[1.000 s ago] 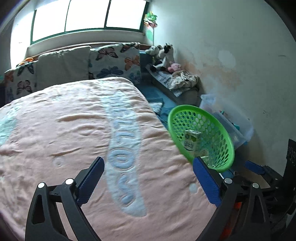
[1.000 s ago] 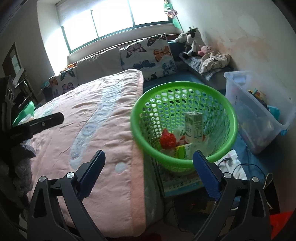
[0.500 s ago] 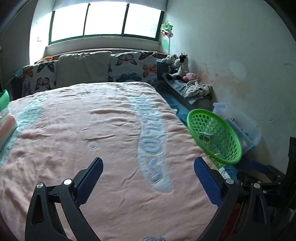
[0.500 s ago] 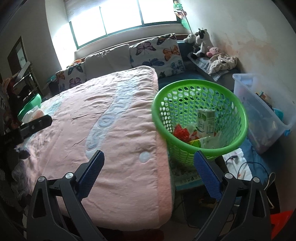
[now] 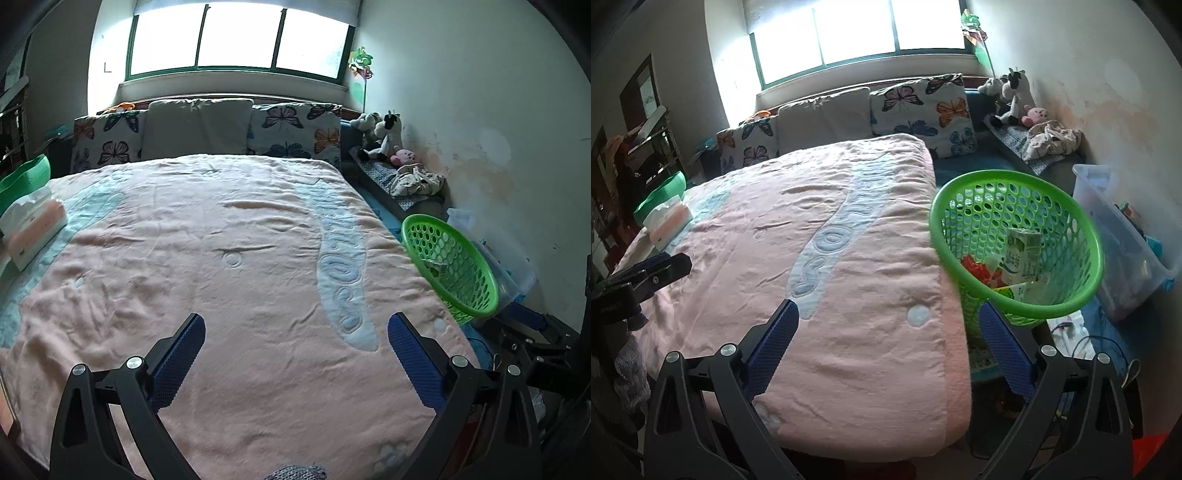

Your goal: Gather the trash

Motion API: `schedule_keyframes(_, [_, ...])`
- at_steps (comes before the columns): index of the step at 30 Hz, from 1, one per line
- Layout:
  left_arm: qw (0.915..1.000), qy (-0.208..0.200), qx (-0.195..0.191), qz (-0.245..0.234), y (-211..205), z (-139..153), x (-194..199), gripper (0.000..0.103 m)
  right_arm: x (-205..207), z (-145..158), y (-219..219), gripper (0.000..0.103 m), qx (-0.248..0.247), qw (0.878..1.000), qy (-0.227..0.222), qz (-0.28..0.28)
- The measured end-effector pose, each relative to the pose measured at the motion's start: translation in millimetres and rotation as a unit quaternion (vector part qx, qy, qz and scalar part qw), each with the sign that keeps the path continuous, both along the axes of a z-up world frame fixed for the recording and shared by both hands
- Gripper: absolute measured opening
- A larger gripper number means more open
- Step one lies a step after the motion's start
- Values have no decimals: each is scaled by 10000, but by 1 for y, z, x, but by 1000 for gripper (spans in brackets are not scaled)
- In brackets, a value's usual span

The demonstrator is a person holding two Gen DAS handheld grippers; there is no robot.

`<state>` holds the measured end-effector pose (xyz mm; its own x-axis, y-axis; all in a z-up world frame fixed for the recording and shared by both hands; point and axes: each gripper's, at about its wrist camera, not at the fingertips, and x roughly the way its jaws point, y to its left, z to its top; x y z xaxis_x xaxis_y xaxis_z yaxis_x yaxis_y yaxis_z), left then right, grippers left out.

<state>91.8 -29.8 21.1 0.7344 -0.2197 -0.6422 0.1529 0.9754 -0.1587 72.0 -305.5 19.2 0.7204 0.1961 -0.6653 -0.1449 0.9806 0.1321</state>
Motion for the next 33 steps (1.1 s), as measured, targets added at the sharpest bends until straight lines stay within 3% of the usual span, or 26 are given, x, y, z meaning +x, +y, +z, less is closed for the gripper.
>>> schedule_keyframes(33, [9986,107,264,455,20,-10,-21,96,-1,-5,25,98,-156,9995,-26,267])
